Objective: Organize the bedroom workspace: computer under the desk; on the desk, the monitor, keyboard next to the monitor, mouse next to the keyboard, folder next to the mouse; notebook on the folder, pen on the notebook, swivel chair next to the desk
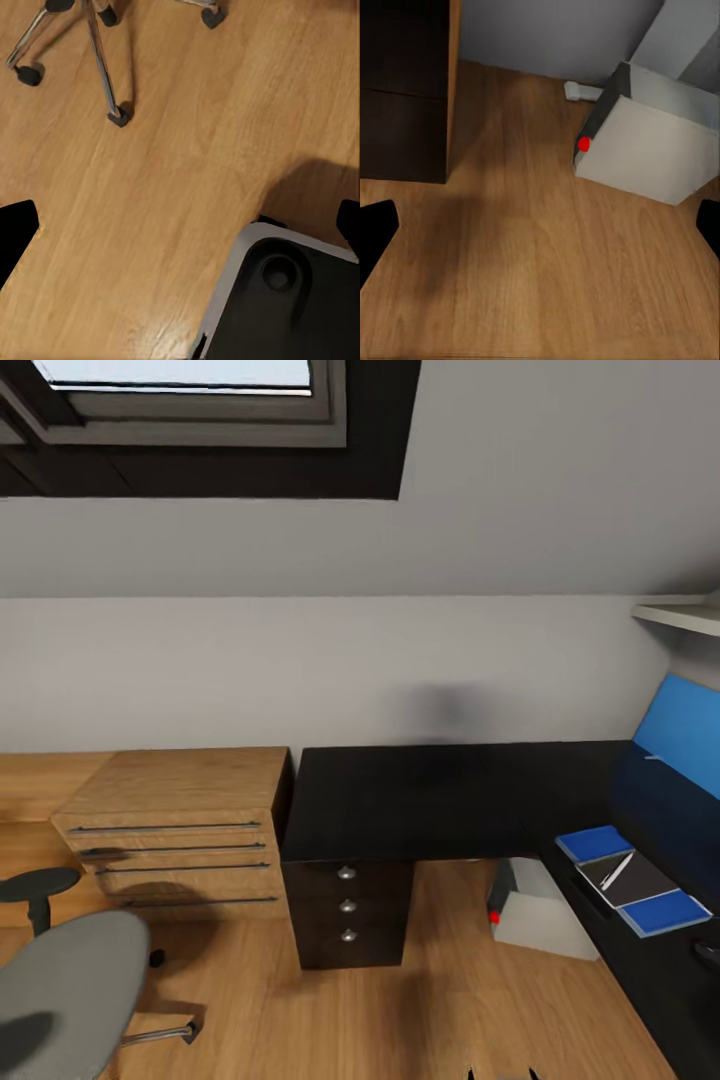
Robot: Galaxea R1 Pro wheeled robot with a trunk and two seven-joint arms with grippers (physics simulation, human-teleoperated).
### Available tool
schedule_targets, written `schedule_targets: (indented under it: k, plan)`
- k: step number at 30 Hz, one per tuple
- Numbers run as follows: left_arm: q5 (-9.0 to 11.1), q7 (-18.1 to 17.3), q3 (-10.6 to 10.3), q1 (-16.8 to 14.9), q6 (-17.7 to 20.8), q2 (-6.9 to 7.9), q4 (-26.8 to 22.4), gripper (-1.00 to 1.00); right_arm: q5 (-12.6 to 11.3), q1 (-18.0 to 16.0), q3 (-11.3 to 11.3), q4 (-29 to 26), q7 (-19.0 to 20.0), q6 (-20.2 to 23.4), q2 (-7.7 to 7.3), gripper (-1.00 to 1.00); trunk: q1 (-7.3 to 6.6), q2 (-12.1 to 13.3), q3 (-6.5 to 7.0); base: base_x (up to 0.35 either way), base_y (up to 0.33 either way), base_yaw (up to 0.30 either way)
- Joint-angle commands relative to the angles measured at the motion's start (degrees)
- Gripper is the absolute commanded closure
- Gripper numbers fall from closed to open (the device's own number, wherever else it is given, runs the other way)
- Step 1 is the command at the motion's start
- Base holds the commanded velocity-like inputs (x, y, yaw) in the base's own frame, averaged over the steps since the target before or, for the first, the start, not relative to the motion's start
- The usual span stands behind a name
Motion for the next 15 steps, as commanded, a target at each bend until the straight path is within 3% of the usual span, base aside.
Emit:
schedule_targets:
  k: [1,2,7,9,15]
  plan:
    - [0.09,0.07,0.12,0.02,-2.42,0.00,1.40,-1.00,-0.25,0.49,0.62,0.10,-0.17,-1.12,-0.03,-1.00,-0.19,0.34,0.19,0.000,0.000,0.154]
    - [0.09,0.08,0.23,0.02,-4.71,0.00,2.76,-1.00,-0.24,0.93,0.62,0.10,-0.15,-2.08,-0.08,-1.00,-0.41,0.74,0.45,0.000,0.000,0.152]
    - [0.13,0.14,0.60,0.02,-26.23,-0.20,12.98,-1.00,-0.07,2.73,0.73,0.16,0.08,-8.94,-0.15,-1.00,-1.51,2.75,1.74,0.000,0.000,0.138]
    - [0.06,0.16,0.63,0.03,-30.21,-0.33,14.97,-1.00,-0.10,2.88,0.73,0.15,0.14,-9.84,-0.15,-1.00,-1.95,3.55,2.26,0.000,0.000,0.126]
    - [-0.03,-0.06,0.42,0.06,-30.21,-0.50,16.86,-1.00,-0.31,3.03,0.55,0.07,0.13,-11.76,-0.28,-1.00,-3.27,5.95,3.83,0.000,0.000,0.123]
